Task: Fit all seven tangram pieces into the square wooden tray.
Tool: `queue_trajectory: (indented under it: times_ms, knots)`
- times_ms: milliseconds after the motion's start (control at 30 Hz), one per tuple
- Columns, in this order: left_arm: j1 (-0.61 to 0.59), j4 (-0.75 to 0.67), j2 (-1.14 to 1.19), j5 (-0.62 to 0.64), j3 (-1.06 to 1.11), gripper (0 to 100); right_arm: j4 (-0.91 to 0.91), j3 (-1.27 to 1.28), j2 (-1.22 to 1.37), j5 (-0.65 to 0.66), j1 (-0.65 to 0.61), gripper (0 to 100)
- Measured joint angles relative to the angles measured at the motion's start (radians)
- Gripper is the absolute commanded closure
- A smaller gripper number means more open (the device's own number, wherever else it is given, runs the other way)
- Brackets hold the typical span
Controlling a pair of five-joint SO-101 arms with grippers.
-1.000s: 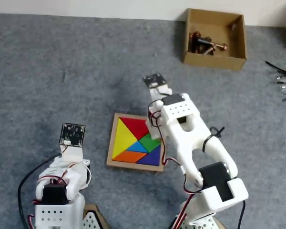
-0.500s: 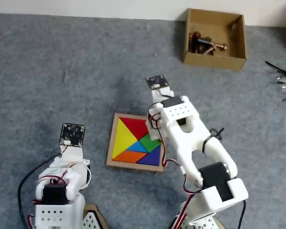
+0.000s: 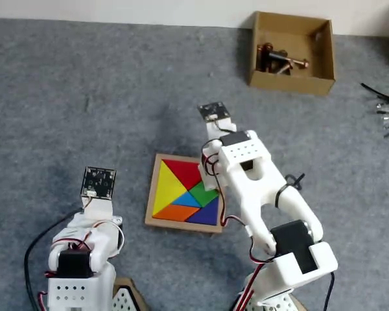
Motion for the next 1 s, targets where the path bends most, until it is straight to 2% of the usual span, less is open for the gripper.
queue_trajectory:
  times_ms: [100,500,1000]
  knots:
    - [0.000,0.000,0.000,0.000,0.000,99,0.000,0.000,0.000,0.000,0.000,89.2]
    - [0.000,0.000,0.000,0.000,0.000,99,-0.040,0.000,0.000,0.000,-0.057,88.9]
    - [0.000,0.000,0.000,0.000,0.000,99,-0.043,0.000,0.000,0.000,-0.058,88.7]
